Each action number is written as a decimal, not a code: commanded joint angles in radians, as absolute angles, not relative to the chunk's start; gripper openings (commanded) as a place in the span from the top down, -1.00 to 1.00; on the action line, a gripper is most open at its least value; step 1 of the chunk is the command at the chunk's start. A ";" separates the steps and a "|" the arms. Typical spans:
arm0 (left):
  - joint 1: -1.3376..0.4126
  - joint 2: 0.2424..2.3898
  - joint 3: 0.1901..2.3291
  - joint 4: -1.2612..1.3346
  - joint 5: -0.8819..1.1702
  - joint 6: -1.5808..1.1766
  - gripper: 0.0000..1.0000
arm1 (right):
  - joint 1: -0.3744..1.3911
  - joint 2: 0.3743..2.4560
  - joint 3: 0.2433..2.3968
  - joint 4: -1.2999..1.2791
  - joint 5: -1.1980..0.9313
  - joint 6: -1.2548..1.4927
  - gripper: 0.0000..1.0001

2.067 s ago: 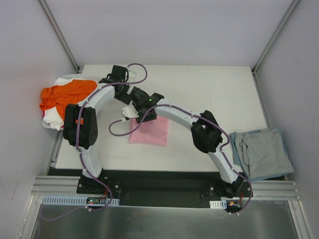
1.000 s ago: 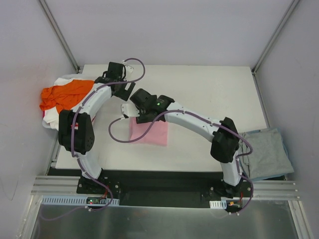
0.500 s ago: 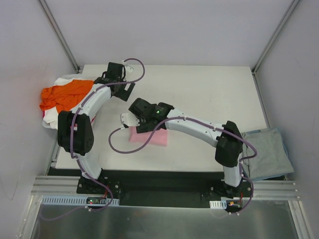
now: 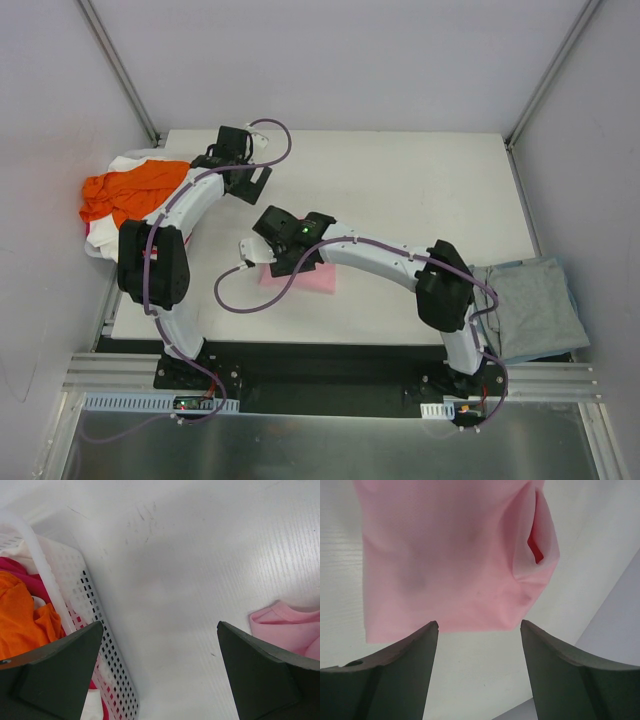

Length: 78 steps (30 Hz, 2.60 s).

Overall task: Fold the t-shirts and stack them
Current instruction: Fold the tshirt

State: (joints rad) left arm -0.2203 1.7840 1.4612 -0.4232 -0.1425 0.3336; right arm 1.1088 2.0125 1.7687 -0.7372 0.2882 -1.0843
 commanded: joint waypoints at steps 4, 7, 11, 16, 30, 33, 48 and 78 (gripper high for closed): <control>-0.207 1.790 1.491 -0.407 -0.161 0.336 -0.99 | 1.112 2.029 1.795 -0.707 0.268 -1.080 -0.40; -0.207 1.790 1.493 -0.407 -0.160 0.337 -0.99 | 1.108 2.039 1.799 -0.701 0.265 -1.085 -0.41; -0.207 1.793 1.486 -0.407 -0.153 0.337 -0.99 | 1.094 2.049 1.815 -0.703 0.258 -1.086 -0.41; -0.207 1.792 1.480 -0.405 -0.152 0.339 -0.99 | 1.088 2.066 1.844 -0.704 0.244 -1.080 -0.43; -0.207 1.805 1.479 -0.397 -0.155 0.339 -0.99 | 1.069 2.128 1.916 -0.707 0.227 -1.095 -0.42; -0.207 1.807 1.485 -0.399 -0.164 0.347 -0.99 | 1.069 2.141 1.934 -0.716 0.221 -1.094 -0.42; -0.207 1.799 1.486 -0.394 -0.179 0.336 -0.99 | 1.029 2.240 2.012 -0.680 0.181 -1.132 -0.41; -0.190 1.755 1.454 -0.379 -0.219 0.357 -0.99 | 0.945 2.378 2.026 -0.428 0.166 -1.203 -0.46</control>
